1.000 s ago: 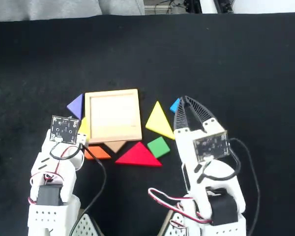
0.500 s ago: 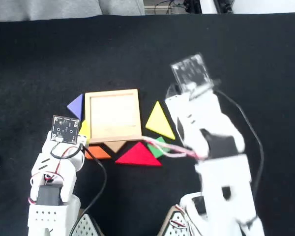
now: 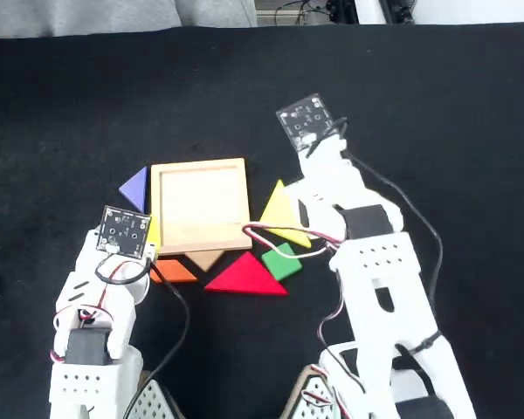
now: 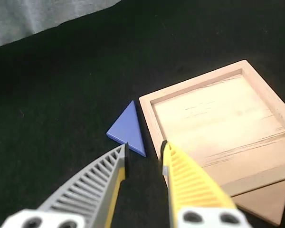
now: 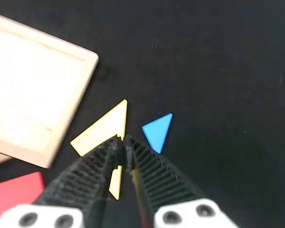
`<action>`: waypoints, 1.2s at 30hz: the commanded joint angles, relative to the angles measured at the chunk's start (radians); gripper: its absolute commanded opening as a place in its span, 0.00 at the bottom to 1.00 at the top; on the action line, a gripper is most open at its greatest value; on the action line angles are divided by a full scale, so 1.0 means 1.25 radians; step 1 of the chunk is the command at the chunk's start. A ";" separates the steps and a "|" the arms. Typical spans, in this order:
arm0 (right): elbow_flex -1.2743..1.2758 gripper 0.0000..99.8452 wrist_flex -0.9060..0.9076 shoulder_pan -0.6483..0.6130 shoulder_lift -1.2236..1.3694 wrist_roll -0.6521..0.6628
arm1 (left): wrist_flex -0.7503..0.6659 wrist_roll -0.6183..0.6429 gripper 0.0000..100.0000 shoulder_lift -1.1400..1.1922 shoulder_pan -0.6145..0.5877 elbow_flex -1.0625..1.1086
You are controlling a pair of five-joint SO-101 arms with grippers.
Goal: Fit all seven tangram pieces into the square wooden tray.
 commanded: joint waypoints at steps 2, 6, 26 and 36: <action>0.028 0.01 -0.092 0.056 0.047 -0.028 | 0.052 -0.001 0.14 0.001 -0.013 -0.084; 0.053 0.01 -0.182 0.095 0.099 -0.053 | 0.123 0.033 0.14 0.036 0.006 -0.240; 0.143 0.22 -0.331 0.058 0.118 -0.096 | 0.383 0.038 0.14 0.883 0.013 -0.790; 0.159 0.22 -0.331 0.023 0.118 -0.096 | -0.047 0.257 0.14 0.886 -0.066 -0.521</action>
